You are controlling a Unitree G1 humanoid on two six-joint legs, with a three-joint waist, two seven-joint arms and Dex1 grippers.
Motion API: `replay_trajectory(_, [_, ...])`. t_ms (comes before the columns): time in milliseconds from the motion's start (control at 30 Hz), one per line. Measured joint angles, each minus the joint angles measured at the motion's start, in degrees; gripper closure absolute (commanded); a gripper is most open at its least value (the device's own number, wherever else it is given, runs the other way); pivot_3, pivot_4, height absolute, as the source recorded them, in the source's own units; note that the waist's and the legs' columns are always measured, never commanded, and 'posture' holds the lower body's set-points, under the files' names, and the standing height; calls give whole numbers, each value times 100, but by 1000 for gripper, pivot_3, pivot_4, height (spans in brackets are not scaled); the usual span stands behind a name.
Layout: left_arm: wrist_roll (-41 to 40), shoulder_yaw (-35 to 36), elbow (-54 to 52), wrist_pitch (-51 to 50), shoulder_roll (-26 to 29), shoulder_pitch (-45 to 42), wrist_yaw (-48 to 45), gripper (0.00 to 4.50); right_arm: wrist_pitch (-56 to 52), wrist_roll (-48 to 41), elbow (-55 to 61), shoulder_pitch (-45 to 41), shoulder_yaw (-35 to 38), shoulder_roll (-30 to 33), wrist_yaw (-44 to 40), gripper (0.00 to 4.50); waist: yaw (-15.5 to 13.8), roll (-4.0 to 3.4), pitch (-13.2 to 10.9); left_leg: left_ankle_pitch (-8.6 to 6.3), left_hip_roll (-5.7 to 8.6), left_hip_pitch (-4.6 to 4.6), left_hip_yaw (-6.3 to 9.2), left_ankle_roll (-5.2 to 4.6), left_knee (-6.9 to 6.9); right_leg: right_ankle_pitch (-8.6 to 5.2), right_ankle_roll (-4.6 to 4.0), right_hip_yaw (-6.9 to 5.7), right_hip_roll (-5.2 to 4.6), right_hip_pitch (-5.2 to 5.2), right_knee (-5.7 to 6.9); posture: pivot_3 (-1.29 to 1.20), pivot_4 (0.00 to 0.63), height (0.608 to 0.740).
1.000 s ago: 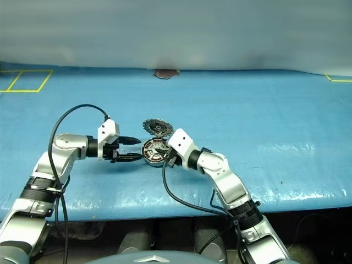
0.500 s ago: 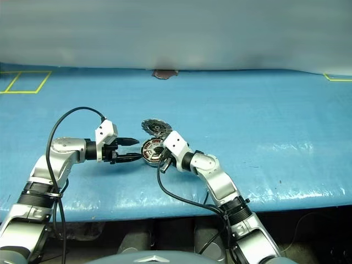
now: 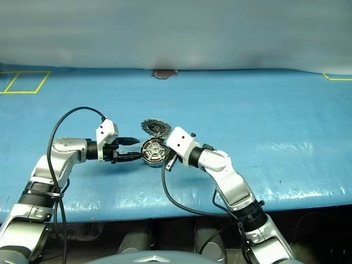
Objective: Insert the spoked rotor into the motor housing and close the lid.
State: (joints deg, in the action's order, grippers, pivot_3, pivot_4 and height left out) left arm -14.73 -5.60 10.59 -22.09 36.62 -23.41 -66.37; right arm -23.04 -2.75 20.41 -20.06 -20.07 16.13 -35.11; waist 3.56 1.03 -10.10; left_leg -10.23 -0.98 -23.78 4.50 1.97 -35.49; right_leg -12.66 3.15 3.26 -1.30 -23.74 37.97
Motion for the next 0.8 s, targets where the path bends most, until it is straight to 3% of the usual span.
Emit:
replay_trajectory(200, [-32, 7, 6, 2, -35, 16, 1, 1198, -72, -189, -8, -1020, 533, -127, 166, 4482, -1, 0, 0, 0, -3, 6, -4, 0, -8, 0, -1, 0, 0, 8, 0, 0, 150, 740])
replay_trajectory(533, [-226, 64, 6, -3, -179, 152, 44, 1198, 841, -454, -3890, -2185, 972, -429, -295, 4482, 13, 0, 0, -3, 4, 1, -4, -5, 18, 17, 24, 3, -4, -1, -12, 0, 150, 740])
replay_trajectory(800, [-353, 251, -21, 531, -227, 503, 55, 1198, 1036, -526, -4477, -2326, 1100, -579, -555, 4482, 25, -1, -1, -3, 3, 2, -2, -5, 31, 15, 20, 2, -3, -5, -11, 0, 150, 740])
